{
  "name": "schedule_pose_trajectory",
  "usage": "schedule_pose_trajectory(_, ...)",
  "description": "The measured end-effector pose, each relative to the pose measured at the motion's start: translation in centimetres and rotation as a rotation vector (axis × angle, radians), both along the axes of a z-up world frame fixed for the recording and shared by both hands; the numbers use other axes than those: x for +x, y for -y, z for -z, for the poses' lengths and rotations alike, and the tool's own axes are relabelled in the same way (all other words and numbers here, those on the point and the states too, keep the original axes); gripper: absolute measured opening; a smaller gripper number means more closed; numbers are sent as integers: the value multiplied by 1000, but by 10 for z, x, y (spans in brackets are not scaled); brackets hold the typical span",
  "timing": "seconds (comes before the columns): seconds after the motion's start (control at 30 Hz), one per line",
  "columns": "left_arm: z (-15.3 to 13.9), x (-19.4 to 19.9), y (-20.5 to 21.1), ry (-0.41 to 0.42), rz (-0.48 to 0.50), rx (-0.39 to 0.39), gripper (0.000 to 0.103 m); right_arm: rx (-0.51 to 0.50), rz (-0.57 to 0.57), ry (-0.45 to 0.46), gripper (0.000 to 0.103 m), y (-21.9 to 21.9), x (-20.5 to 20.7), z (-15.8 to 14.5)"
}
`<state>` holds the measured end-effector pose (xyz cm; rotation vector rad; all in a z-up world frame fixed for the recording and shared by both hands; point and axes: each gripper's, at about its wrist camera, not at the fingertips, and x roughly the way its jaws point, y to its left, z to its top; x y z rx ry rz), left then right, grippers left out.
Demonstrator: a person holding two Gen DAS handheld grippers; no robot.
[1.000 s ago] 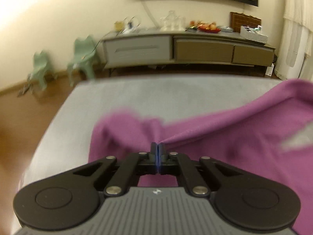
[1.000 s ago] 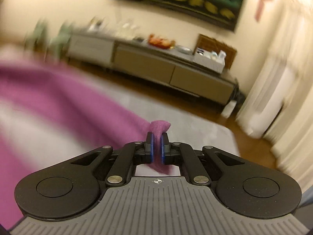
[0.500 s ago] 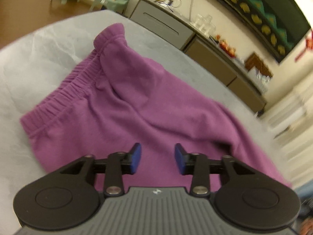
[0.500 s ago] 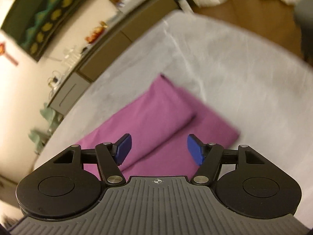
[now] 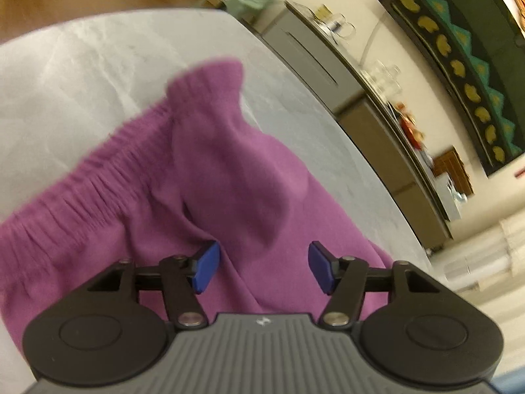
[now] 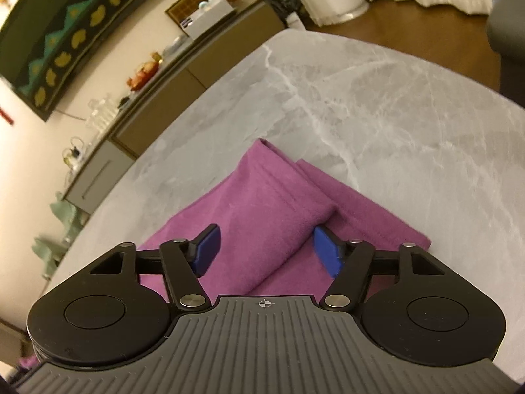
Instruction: Fold clothes
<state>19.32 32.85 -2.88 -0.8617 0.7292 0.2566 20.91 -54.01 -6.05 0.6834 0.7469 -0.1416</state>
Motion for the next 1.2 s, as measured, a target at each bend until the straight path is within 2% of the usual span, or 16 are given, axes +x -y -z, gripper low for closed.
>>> schedule_pose_trajectory(0.07, -9, -11, -9, 21, -45, 25, 61, 11, -1, -1, 66, 4, -2, 0)
schedule_pose_trajectory(0.17, -14, -10, -18, -12, -92, 122, 64, 21, -4, 2, 67, 7, -3, 0)
schedule_pose_trajectory(0.23, -9, 3, -18, -34, -65, 129, 63, 10, -16, 6, 74, 4, 0, 0)
schedule_pose_trajectory(0.3, -8, 18, -12, -31, -28, 169, 63, -30, -41, 5, 77, -3, 5, -1)
schedule_pose_trajectory(0.37, -9, 31, -7, -28, -14, 223, 58, -63, -54, 18, 76, -7, 4, -5)
schedule_pose_trajectory(0.4, -9, 38, -4, -27, -6, 250, 36, -64, -49, 35, 61, -5, 1, -9)
schedule_pose_trajectory(0.43, -8, 42, -2, -26, 0, 259, 8, -65, -44, 51, 22, -3, -2, -13)
schedule_pose_trajectory(0.47, -8, 45, -2, -22, 2, 253, 6, -66, -40, 67, 4, -1, -6, -17)
schedule_pose_trajectory(0.5, -10, 44, -3, -1, -5, 233, 5, -68, -35, 84, 1, 1, -9, -21)
schedule_pose_trajectory(0.63, -44, 5, -16, 166, -28, 128, 5, -72, -17, 149, 0, 8, -23, -36)
schedule_pose_trajectory(0.7, -57, -18, -22, 217, -24, 101, 5, -74, -8, 182, 0, 11, -29, -43)
schedule_pose_trajectory(0.93, -34, -59, -35, 84, 14, 77, 5, -60, 40, 32, 0, 30, -49, -20)
schedule_pose_trajectory(0.97, -35, -64, -39, 101, 19, 68, 5, -69, 44, 17, 0, 31, -47, -17)
schedule_pose_trajectory(1.07, -49, -83, -50, 203, 33, 29, 5, -44, 57, 97, 0, 35, -50, -27)
schedule_pose_trajectory(1.13, -51, -93, -53, 202, 38, 31, 5, -23, 77, 143, 0, 38, -58, -35)
schedule_pose_trajectory(1.2, -45, -98, -58, 158, 43, 31, 5, -29, 96, 71, 0, 38, -57, -24)
